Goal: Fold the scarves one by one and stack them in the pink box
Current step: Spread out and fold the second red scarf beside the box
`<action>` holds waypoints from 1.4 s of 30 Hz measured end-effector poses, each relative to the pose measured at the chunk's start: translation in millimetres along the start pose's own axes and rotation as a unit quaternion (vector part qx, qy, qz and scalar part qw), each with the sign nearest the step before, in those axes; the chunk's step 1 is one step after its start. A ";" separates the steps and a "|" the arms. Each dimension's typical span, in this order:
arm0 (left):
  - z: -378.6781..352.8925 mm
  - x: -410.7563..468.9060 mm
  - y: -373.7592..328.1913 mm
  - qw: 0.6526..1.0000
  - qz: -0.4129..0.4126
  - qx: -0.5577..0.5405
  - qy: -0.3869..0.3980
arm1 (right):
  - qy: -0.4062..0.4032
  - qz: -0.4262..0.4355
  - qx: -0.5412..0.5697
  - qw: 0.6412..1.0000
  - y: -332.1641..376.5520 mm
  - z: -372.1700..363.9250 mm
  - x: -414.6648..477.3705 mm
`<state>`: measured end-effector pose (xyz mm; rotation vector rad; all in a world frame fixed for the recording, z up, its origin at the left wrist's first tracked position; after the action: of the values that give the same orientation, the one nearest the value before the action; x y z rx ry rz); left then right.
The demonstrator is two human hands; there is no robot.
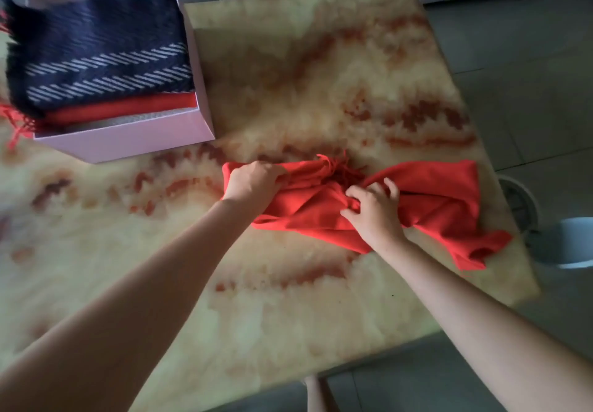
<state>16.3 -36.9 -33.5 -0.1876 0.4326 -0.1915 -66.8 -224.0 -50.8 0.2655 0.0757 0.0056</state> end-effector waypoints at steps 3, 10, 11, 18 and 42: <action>12.4 -4.9 17.4 0.995 0.059 -0.065 -0.056 | -0.019 0.050 -0.026 0.998 12.0 -1.9 -27.4; -6.5 -49.4 124.1 0.908 0.258 -0.326 -0.055 | 0.056 0.173 -0.037 0.983 52.5 -25.2 -77.7; -9.5 -59.7 137.5 0.889 0.284 -0.356 -0.054 | 0.050 0.181 -0.035 0.982 56.4 -25.8 -81.0; -18.8 -91.0 141.1 0.774 0.282 -0.567 0.017 | -0.066 0.034 0.154 0.985 74.3 8.7 -52.9; -14.5 -64.7 79.0 0.671 0.268 -0.692 0.002 | -0.012 -0.013 0.185 0.982 131.4 -7.5 32.9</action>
<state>-36.2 51.7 -38.2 -1.5569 0.5449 0.7924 -34.0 -94.7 -26.0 0.6375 0.0548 -0.0375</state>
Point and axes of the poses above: each hand's wrist, its own x-axis towards the middle knuckle, its own z-axis out of the back of the hand, y = z × x, the point moved 7 cm from there along x, towards the middle knuckle, and after that the axes turned 10 degrees about z, right-handed, at the moved point
